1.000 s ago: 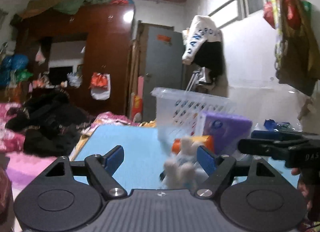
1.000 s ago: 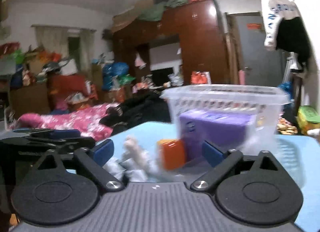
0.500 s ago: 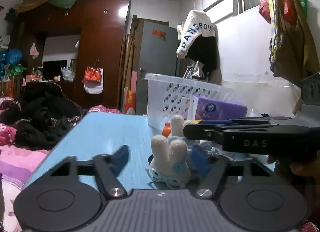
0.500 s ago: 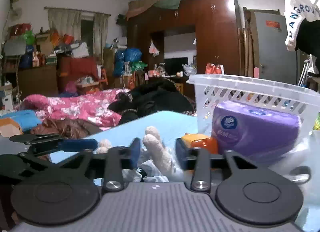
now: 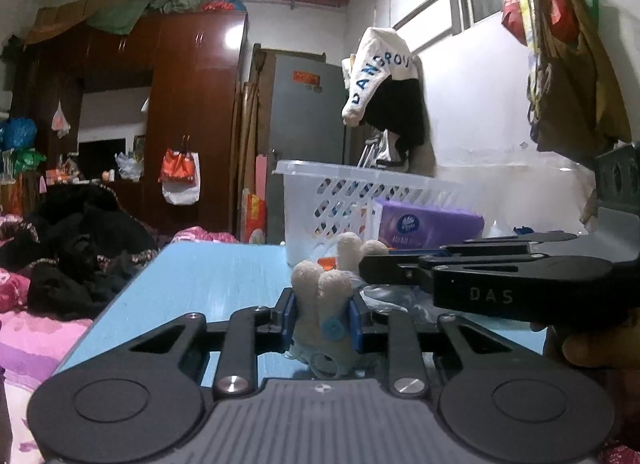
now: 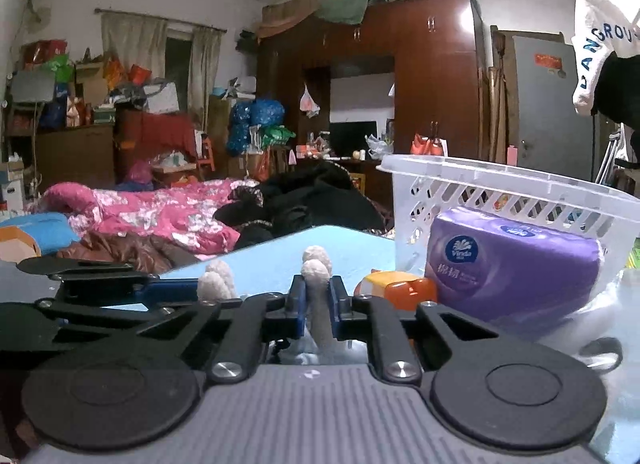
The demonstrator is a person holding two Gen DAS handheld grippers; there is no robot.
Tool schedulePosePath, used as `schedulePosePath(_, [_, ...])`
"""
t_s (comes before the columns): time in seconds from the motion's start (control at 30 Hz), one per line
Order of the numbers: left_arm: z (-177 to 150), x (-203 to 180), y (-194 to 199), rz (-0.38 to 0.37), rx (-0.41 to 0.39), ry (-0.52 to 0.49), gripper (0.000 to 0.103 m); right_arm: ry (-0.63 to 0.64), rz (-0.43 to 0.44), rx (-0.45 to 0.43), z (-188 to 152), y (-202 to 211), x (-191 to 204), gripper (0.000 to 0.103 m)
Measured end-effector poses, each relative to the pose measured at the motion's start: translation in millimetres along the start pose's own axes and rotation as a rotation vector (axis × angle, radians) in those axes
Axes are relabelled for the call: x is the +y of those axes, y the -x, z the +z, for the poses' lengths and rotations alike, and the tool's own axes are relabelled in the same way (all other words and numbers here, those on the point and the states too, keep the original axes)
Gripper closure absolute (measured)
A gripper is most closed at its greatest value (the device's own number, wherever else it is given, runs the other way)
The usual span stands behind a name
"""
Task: Organize objects
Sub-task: 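Close both grippers on the plush bunny and lift it, then drop the plush bunny into the white basket by opening both grippers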
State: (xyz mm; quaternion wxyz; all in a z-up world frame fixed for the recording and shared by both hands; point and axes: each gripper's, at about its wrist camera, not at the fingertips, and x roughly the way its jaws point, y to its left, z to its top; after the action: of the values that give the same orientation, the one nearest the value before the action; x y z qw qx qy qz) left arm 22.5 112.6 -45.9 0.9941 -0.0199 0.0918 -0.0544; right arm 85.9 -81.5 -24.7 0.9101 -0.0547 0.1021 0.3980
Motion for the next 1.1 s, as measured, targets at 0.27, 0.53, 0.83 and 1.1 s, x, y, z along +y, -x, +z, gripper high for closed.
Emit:
schedulePosePath(0.27, [9.6, -6.2, 9.3, -0.027, -0.044, -0.024, 0.073, -0.026, -0.008, -0.032, 10.3, 12.7, -5.3, 0.090])
schedulePosePath(0.53, [41.9, -21.9, 7.7, -0.072, -0.104, -0.065, 0.073, -0.045, -0.049, -0.096, 30.0, 33.2, -19.5, 0.090])
schedulePosePath(0.83, [93.1, -44.8, -34.3, -0.170, -0.111, -0.114, 0.073, -0.087, -0.123, -0.145, 66.1, 36.3, -59.4, 0.090])
schedulePosePath(1.1, [141.0, -58.0, -87.2, -0.208, -0.102, -0.153, 0.073, -0.125, -0.190, -0.117, 101.6, 15.3, -104.7, 0.090])
